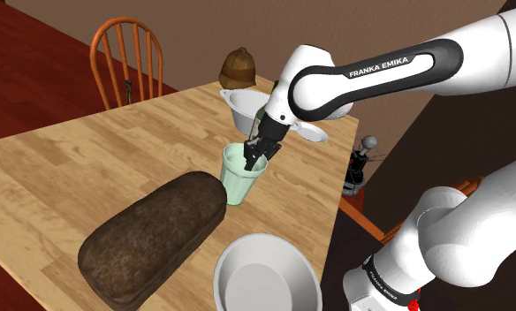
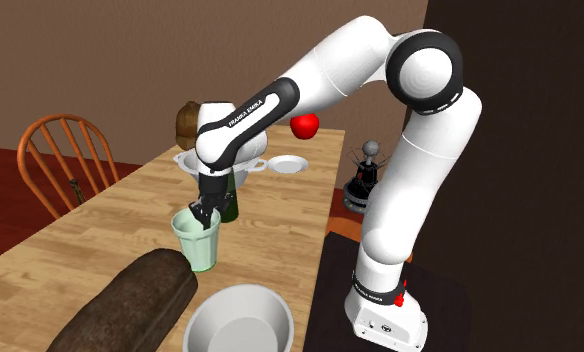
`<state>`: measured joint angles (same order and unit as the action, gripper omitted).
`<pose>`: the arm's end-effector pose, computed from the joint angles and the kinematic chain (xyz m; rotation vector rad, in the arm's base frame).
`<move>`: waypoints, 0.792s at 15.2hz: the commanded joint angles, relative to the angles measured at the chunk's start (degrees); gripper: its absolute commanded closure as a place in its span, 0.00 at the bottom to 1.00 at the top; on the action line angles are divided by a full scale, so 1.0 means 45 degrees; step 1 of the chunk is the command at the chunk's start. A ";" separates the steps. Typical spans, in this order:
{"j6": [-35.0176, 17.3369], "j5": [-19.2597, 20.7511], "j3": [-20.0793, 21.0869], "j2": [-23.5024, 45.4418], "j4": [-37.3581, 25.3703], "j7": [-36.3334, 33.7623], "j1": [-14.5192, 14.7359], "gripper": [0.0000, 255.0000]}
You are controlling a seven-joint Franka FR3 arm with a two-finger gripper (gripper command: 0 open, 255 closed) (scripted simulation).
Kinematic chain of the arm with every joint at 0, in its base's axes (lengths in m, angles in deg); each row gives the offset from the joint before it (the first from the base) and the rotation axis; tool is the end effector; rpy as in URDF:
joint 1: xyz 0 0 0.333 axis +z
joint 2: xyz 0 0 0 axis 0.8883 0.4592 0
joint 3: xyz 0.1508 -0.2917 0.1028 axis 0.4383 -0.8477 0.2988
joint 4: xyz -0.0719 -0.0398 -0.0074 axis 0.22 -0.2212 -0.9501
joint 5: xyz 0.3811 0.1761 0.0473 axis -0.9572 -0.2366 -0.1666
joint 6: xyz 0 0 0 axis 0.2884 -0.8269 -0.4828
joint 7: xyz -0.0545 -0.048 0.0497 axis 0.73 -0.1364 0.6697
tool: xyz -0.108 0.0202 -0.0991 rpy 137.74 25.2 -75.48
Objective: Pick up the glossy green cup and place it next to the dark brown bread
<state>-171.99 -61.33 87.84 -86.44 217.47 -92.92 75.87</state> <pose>0.4472 0.1452 0.3481 -2.9320 0.0718 -0.0338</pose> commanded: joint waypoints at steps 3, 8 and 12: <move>-0.0007 -0.0004 0.0003 0.0000 0.0004 0.0002 0.0005 1.00; -0.0007 -0.0003 0.0003 0.0002 0.0002 0.0003 0.0005 0.00; 0.1390 0.0287 -0.0149 -0.0812 -0.0564 -0.0147 -0.0165 0.00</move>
<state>-167.79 -60.50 87.52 -89.49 216.21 -93.58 75.47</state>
